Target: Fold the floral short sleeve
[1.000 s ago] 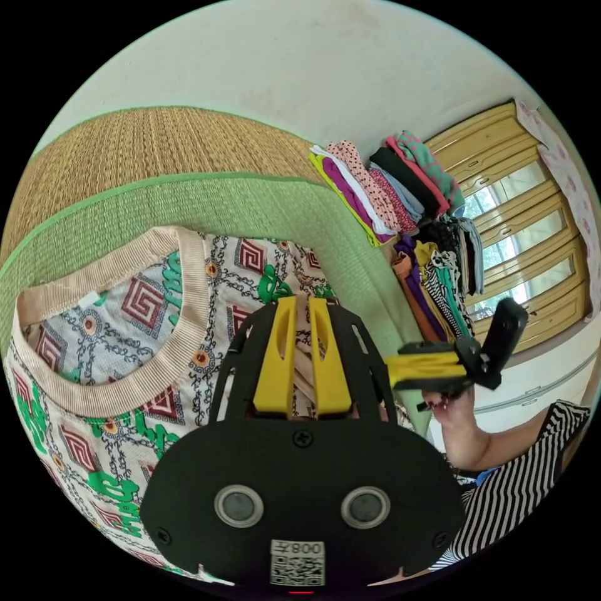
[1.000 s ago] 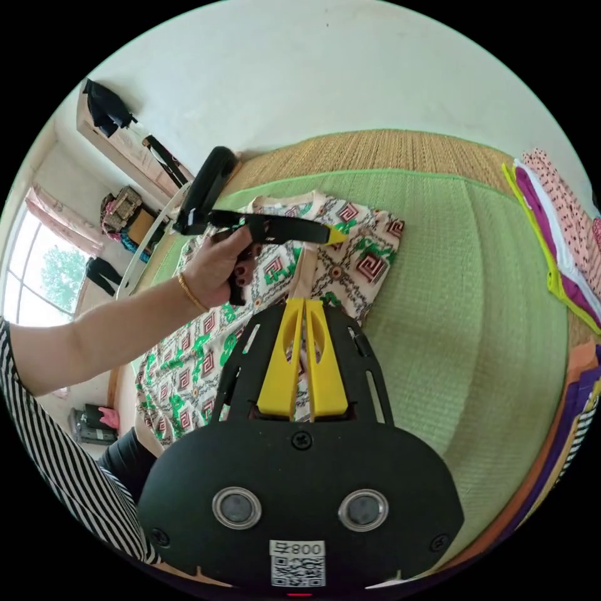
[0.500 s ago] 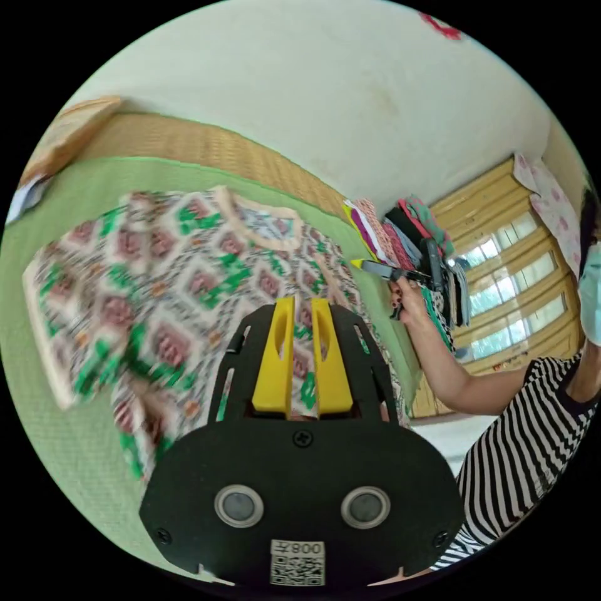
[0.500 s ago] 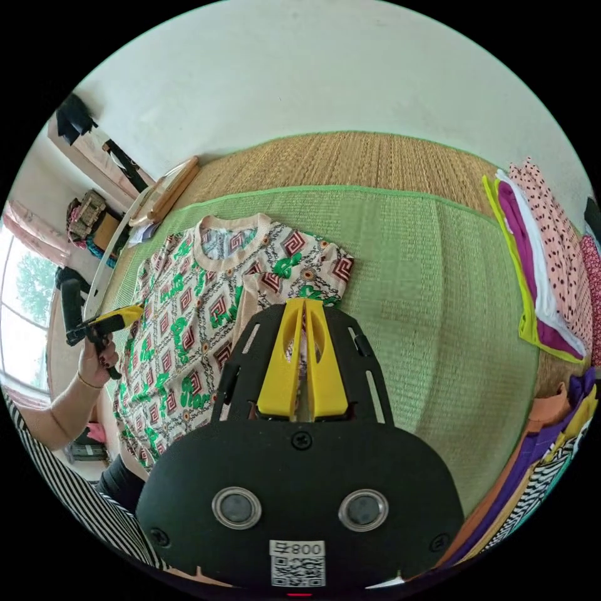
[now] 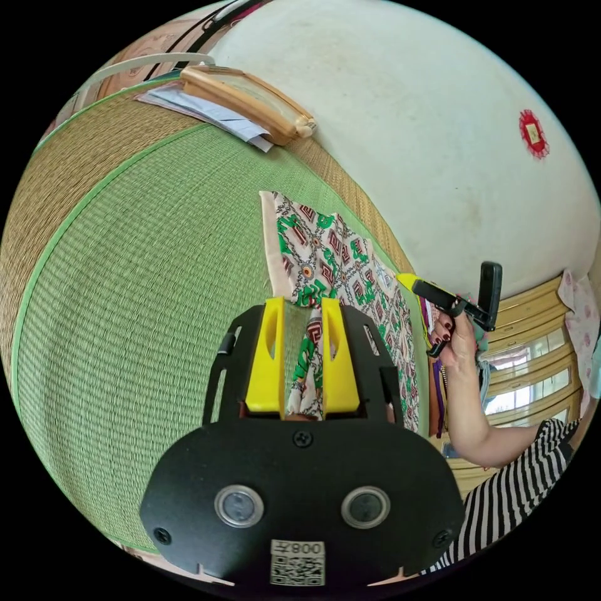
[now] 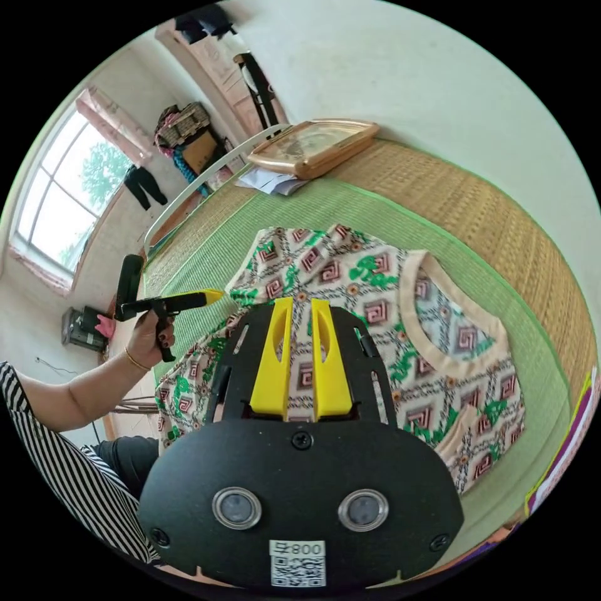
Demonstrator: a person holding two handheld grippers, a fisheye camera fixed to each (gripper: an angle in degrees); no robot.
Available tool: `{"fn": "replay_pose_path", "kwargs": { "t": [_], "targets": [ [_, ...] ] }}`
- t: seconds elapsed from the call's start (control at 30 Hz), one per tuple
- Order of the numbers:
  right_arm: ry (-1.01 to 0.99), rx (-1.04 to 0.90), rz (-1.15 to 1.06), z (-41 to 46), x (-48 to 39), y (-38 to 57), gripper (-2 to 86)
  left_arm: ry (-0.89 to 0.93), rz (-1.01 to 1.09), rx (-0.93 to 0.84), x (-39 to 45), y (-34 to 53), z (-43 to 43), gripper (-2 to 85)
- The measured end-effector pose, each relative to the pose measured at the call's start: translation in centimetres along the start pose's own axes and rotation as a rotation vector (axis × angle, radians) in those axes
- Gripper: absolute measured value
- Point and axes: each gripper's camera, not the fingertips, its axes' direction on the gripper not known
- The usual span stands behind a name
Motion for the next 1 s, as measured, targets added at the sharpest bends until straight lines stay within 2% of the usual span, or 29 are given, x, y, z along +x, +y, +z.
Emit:
{"fn": "replay_pose_path", "kwargs": {
  "t": [0.23, 0.53, 0.6, 0.77, 0.87, 1.0],
  "targets": [
    [0.003, -0.028, -0.077, 8.2, -3.0, -9.1, 7.2, -0.01, 0.043, -0.006, 4.9, -0.1, -2.4, 8.5],
    [0.096, -0.22, -0.13, 21.8, -4.6, -15.6, 6.7, -0.113, 0.117, -0.018, 11.2, 1.9, -6.3, 5.9],
    [0.148, -0.191, -0.131, 22.6, -4.5, -15.5, 5.1, -0.136, 0.132, -0.026, 12.4, 2.2, -6.8, 4.8],
    [0.129, -0.176, -0.146, 22.8, -3.3, -14.9, 2.2, -0.139, 0.137, -0.033, 14.8, 3.1, -8.3, 2.1],
    [0.028, -0.109, -0.113, 20.2, -1.1, -14.3, 1.5, -0.13, 0.171, 0.01, 17.1, 4.1, -10.5, 1.0],
    [-0.147, 0.052, -0.068, 11.9, 4.1, -11.4, 1.1, -0.098, 0.28, 0.066, 21.9, 5.4, -13.7, 0.9]
  ]
}}
